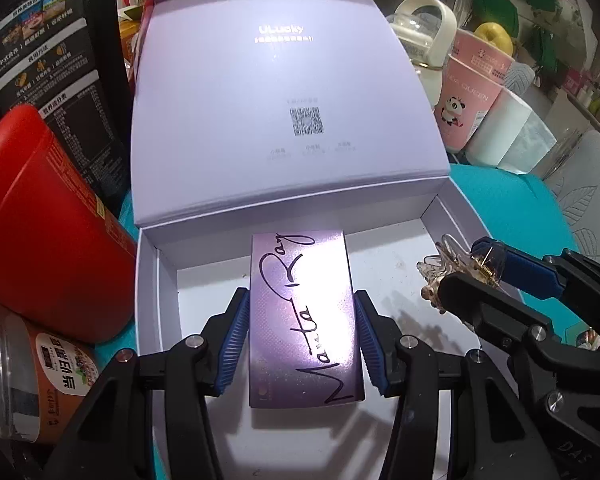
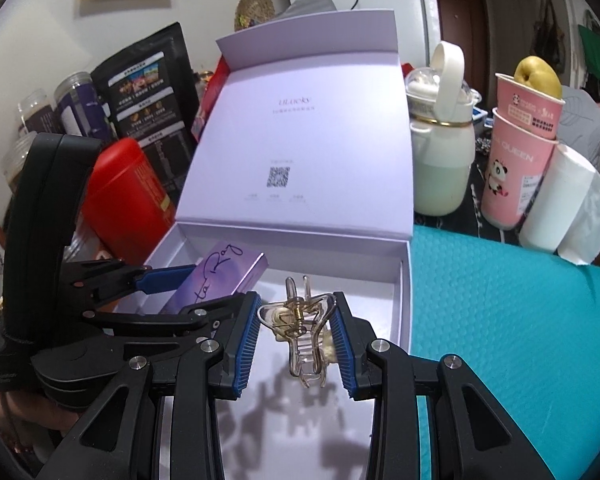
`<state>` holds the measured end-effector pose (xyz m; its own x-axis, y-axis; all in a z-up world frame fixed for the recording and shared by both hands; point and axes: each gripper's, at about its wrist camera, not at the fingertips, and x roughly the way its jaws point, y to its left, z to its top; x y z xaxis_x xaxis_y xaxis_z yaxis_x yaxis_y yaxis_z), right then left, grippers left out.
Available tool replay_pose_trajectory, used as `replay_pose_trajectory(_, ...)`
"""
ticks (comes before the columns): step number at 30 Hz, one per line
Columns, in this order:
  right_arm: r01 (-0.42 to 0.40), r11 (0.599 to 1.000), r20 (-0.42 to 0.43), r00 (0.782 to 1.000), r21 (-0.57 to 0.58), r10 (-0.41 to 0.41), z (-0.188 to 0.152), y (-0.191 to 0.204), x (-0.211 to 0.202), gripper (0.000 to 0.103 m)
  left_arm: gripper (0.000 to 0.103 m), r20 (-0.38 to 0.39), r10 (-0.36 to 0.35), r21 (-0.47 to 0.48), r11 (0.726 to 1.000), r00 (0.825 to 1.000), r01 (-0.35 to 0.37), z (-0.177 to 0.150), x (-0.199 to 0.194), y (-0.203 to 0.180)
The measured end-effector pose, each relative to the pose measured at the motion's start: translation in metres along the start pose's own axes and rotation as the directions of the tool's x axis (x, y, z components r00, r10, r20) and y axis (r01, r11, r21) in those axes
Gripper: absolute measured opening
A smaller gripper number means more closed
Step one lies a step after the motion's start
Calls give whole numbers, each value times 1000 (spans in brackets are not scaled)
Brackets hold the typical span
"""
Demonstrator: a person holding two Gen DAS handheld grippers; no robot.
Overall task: Organize rigid objects
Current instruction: 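Open both grippers to release card and clip inside the box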
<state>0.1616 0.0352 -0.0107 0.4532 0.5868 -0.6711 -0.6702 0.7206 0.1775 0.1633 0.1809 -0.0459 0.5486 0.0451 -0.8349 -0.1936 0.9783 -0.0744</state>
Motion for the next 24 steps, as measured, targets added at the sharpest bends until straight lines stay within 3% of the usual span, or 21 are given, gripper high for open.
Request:
replay_pose_trajectory(16, 55, 998, -26, 998, -7, -55, -1, 1, 8, 36, 51, -63, 41, -13, 999, 997, -42, 3, 18, -7)
replay_pose_trajectory(18, 66, 998, -28, 997, 0, -65, -1, 0, 8, 38, 51, -85, 37, -22, 999, 996, -39, 3, 21, -6)
replay_pose_trajectory(22, 89, 996, -23, 996, 26, -88, -1, -5, 2, 58, 52, -87, 41, -18, 999, 995, -42, 4, 19, -7)
replay_pose_trajectory(23, 85, 996, -19, 996, 35, -84, 0, -6, -1, 58, 55, -85, 43, -18, 999, 995, -45, 5, 18, -8)
replay_pose_trajectory(24, 87, 995, -15, 996, 40, -86, 1, -7, -4, 58, 64, -82, 46, -16, 999, 996, -48, 5, 16, -8)
